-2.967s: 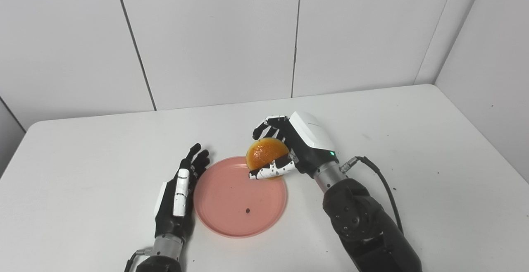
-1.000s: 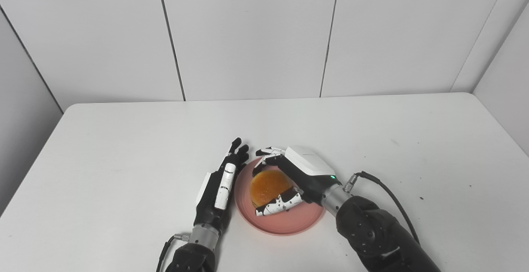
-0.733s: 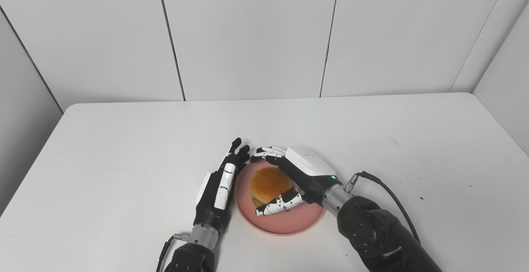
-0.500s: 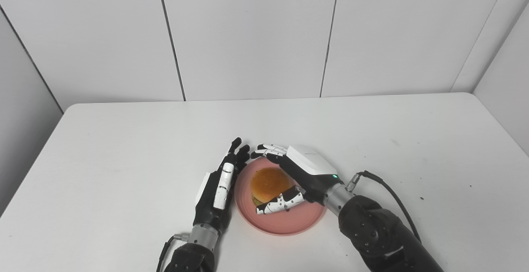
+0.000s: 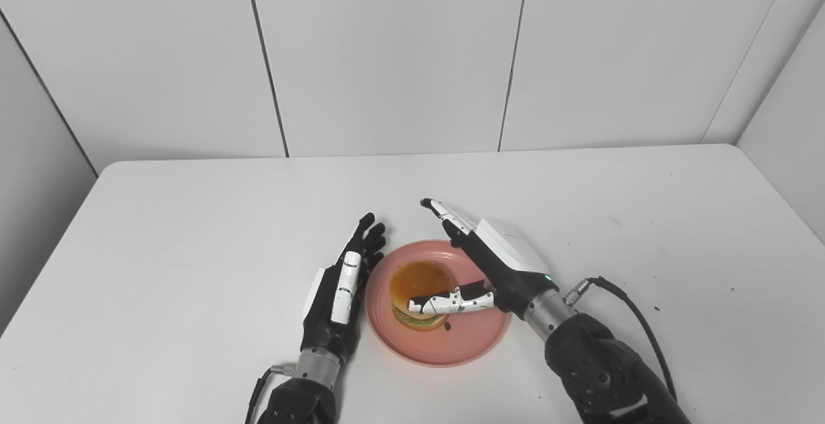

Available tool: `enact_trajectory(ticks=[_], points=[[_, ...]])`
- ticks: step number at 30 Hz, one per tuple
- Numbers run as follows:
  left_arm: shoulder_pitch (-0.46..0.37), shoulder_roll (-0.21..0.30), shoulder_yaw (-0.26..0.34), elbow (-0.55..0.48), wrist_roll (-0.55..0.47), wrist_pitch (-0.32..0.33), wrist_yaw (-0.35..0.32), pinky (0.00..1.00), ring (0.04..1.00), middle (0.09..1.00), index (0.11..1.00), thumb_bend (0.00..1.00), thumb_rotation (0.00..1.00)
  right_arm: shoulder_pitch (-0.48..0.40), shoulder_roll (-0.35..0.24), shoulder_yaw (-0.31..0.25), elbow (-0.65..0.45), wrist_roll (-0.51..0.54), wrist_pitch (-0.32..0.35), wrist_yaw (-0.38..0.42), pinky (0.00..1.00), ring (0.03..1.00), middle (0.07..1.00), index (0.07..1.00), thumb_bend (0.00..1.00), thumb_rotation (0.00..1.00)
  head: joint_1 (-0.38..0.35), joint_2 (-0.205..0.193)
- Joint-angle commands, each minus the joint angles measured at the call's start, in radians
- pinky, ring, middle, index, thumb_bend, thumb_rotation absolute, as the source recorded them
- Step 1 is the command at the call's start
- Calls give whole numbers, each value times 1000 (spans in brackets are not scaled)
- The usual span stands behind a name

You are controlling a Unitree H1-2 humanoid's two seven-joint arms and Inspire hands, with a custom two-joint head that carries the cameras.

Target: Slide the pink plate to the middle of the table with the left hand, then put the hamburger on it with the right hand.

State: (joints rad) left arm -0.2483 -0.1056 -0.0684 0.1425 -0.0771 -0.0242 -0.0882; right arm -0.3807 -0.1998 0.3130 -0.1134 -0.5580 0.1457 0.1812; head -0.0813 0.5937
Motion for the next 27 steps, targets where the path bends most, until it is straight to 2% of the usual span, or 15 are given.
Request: enact_trajectory(ticks=[1, 3, 6, 10, 15, 19, 27], points=[[15, -8, 5, 22, 19, -28, 25, 954, 952, 949, 935, 604, 1000, 2, 19, -28, -2, 20, -76, -67, 737, 940, 999, 1000, 746, 786, 1, -1], [15, -14, 11, 40, 26, -65, 39, 953, 954, 952, 938, 599, 1000, 23, 34, -50, 11, 53, -94, -90, 765, 938, 1000, 1000, 741, 855, 0, 1], [20, -20, 16, 48, 24, -95, 48, 965, 967, 962, 953, 600, 1000, 49, 56, -84, 38, 122, -133, -113, 822, 963, 1000, 1000, 733, 874, 2, 1], [32, -23, 17, 32, 17, -90, 52, 982, 975, 968, 962, 607, 1000, 80, 86, -125, 70, 193, -213, -157, 931, 997, 1000, 1000, 677, 884, 2, 3], [50, -27, 13, 14, 37, -94, 67, 984, 974, 968, 960, 594, 1000, 106, 128, -165, 126, 219, -311, -245, 987, 1000, 1000, 1000, 642, 921, 7, 2], [58, -28, 5, 5, 45, -94, 74, 998, 984, 977, 972, 592, 1000, 110, 142, -178, 163, 209, -361, -295, 1000, 1000, 1000, 1000, 603, 994, 6, 2], [67, -19, -1, -7, 30, -80, 65, 1000, 1000, 999, 995, 601, 1000, 108, 162, -194, 185, 218, -408, -336, 1000, 1000, 1000, 1000, 566, 1000, 6, 1]])
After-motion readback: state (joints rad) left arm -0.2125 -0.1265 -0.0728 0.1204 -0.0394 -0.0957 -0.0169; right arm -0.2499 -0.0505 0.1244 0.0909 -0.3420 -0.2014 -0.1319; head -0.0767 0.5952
